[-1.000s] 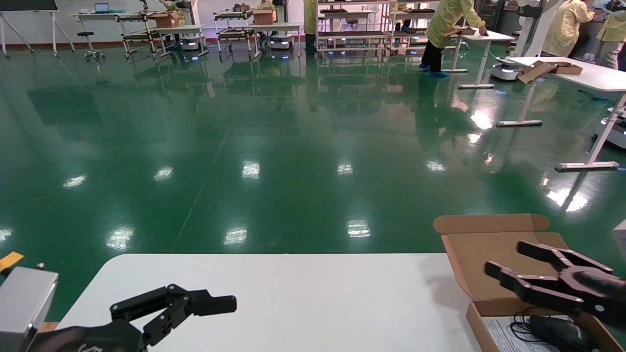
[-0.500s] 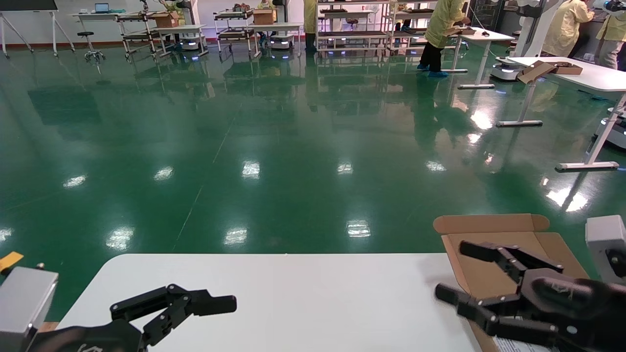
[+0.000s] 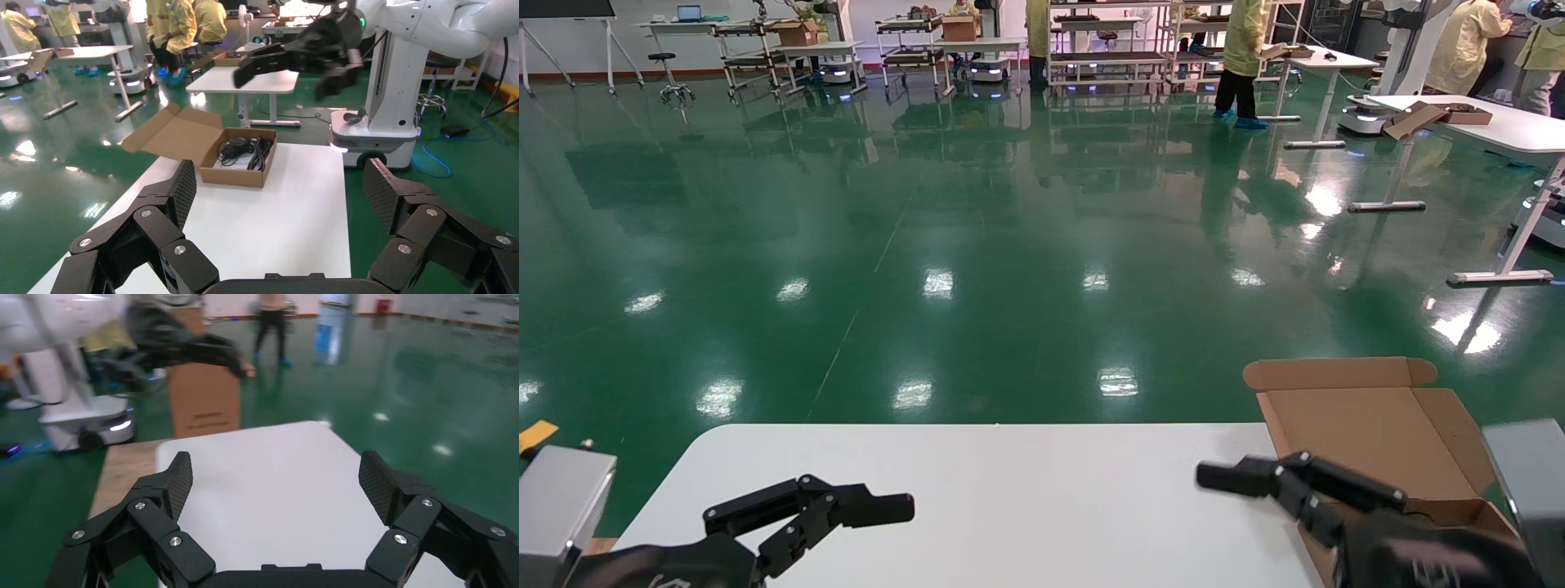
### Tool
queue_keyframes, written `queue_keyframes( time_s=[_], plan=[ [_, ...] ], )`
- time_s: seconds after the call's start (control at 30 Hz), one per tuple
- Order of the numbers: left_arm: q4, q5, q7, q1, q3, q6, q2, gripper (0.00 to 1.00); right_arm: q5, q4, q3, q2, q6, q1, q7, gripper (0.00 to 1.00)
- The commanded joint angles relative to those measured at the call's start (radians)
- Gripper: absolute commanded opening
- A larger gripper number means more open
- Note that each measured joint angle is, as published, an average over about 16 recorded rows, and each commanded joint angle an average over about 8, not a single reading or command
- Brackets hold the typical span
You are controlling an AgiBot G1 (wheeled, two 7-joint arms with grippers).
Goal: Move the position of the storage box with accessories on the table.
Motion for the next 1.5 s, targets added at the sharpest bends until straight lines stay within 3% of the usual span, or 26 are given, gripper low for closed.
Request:
queue_keyframes(
  time_s=[0.03,0.37,1.5],
  plan=[
    [0.0,0.0,0.0,0.0,0.0,0.0,0.0,1.0,0.007,0.033,0.004,0.0,-0.021,-0.005,0.0,1.0],
    [0.0,0.0,0.0,0.0,0.0,0.0,0.0,1.0,0.028,0.119,0.017,-0.001,-0.076,-0.018,0.001,1.0],
    [0.0,0.0,0.0,0.0,0.0,0.0,0.0,1.0,0.021,0.092,0.013,-0.001,-0.058,-0.014,0.001,1.0]
  ],
)
